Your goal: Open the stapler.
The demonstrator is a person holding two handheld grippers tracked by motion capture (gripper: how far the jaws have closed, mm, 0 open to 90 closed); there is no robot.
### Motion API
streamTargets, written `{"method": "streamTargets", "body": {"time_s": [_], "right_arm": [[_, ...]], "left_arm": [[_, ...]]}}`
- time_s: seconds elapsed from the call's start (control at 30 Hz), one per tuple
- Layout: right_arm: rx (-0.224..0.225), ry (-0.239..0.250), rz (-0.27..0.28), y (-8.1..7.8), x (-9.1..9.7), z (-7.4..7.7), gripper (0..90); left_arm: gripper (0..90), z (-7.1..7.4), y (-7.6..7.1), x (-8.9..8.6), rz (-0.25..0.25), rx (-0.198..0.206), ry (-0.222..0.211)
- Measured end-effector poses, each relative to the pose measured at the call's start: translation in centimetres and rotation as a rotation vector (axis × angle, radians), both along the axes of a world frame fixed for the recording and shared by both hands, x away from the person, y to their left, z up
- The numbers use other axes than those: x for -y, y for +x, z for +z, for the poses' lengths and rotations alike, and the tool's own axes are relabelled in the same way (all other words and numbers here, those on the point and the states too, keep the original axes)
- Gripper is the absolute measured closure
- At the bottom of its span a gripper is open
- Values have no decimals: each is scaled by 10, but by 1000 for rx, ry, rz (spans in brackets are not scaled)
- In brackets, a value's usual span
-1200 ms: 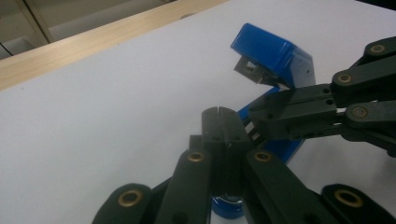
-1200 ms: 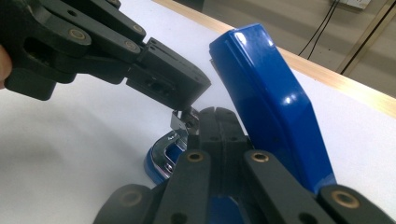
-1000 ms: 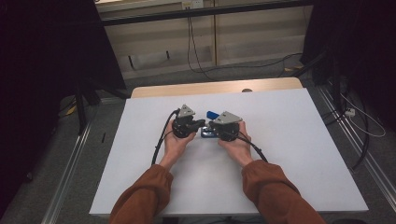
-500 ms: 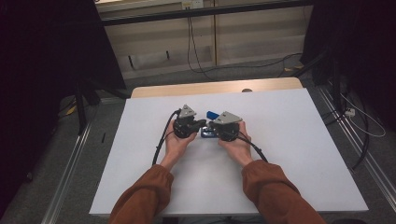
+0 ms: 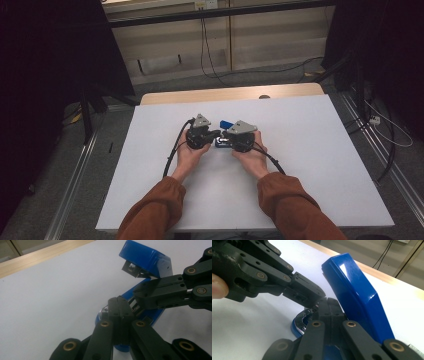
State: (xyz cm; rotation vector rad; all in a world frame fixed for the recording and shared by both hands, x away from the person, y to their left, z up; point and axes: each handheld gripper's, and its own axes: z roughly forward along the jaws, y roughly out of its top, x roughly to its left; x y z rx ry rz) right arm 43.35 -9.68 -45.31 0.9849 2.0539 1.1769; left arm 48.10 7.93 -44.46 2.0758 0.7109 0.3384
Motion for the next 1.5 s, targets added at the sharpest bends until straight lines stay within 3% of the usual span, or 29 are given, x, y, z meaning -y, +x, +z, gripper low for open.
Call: {"method": "streamTargets", "body": {"time_s": [0.2,0.4,0.83,1.0,1.5], "right_arm": [[6,14,-11,-1,-2,0,900],[31,15,-31,0,-5,1,900],[40,26,-58,5,-10,2,900],[50,25,-67,4,-7,5,900],[68,22,-82,3,-3,8,900]], "left_arm": [[900,-1,1,-1,5,-19,-15],[900,-1,1,-1,3,-14,-14],[900,-2,0,-1,10,-11,-28],[900,-2,0,-1,-1,9,-6],[900,-2,-1,-1,7,3,-16]]}}
